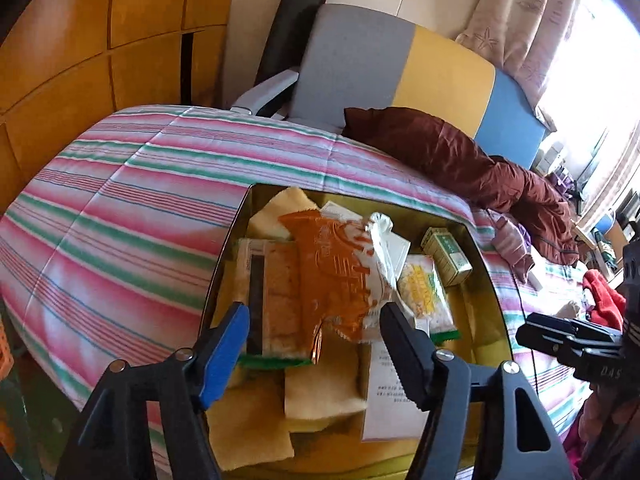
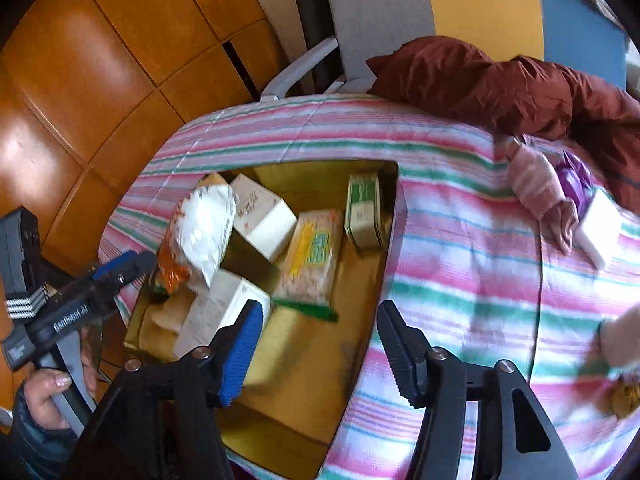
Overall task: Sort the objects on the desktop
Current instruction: 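Carry the orange bag and green box into the gold tray and release both, then move both grippers back toward the cream sock ball and yellow knit sock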
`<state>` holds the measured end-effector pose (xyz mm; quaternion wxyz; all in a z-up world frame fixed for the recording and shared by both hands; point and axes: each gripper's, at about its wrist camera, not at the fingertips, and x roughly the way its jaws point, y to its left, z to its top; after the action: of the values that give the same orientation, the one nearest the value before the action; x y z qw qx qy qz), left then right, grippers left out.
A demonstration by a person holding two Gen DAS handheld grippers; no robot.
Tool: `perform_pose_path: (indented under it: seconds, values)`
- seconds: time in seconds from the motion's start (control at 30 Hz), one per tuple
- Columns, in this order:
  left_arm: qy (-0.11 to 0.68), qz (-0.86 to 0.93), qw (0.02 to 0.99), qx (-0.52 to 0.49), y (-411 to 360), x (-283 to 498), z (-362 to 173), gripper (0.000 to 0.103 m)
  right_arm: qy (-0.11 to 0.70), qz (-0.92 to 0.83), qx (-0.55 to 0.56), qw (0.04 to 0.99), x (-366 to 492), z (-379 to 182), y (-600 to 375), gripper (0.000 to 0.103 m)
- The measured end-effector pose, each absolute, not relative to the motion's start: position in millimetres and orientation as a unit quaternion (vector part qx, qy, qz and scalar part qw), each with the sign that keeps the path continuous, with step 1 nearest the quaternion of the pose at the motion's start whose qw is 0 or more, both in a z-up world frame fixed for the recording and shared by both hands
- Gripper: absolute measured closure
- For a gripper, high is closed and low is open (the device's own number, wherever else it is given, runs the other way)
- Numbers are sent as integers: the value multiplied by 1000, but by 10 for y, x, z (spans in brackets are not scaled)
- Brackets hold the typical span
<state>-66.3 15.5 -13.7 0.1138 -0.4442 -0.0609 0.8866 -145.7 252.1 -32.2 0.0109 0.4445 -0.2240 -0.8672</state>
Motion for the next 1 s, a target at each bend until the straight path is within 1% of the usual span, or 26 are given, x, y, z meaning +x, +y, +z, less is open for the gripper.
perform_pose_path:
  seconds: [0.07,0.2,0.53,0.63,0.87,1.0]
  values:
    - [-61,890,111,-437,150,-592,-104,37,-226,-866,445,7,-1385,-358,2494,42]
    - [-51,900,112,-417,177,-467,10,37,-222,-869,443,-7,-1247,-410,2412,37]
    - [-29,910,113,-397,237,-277,159,36,-177,-879,442,-26,-1010,-458,2211,36]
    - [-34,911,118,-394,224,-235,174,36,-166,-880,443,-40,-939,-470,2208,35]
    - [-23,913,107,-392,239,-185,184,36,-177,-875,444,-72,-775,-513,2384,33]
    - [-10,917,107,-384,284,-139,222,36,-187,-874,438,-100,-673,-487,2552,29]
